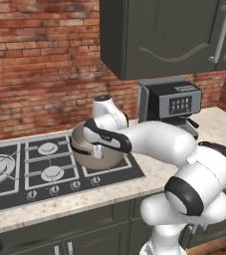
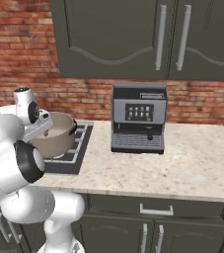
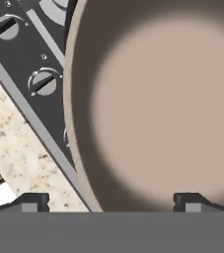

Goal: Move the pot and pan from the stove into the sink.

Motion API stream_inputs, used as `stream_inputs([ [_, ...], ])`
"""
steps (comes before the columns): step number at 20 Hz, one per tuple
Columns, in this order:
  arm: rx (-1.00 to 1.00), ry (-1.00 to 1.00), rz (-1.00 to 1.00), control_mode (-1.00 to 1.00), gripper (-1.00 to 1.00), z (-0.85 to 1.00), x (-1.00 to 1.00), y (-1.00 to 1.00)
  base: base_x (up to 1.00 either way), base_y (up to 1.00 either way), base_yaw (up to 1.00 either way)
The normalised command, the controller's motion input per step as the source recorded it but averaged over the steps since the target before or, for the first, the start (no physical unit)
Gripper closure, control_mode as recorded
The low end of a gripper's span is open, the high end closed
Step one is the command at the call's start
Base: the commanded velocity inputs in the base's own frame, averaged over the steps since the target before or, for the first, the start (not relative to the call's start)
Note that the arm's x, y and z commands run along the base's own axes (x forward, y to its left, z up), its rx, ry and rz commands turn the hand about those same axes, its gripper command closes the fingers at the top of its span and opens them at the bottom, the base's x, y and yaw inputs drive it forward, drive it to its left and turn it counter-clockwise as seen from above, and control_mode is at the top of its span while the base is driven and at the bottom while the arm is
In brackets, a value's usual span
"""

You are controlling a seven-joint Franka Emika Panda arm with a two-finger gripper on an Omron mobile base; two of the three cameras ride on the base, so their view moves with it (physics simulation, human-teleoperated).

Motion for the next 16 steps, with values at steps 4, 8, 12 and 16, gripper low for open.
stream_inputs([
  [4, -0.03, 0.08, 0.06, -1.0, -1.0, -0.23, 0.37, 0.01, 0.0, 0.0, 0.0],
  [8, -0.02, 0.06, 0.06, -1.0, -1.0, -0.2, 0.43, 0.0, 0.0, 0.0, 0.0],
  [12, -0.06, 0.07, 0.04, -1.0, 1.0, -0.25, 0.22, 0.05, 0.0, 0.0, 0.0],
  [16, -0.02, 0.01, 0.01, -1.0, 1.0, -0.05, 0.01, 0.02, 0.0, 0.0, 0.0],
])
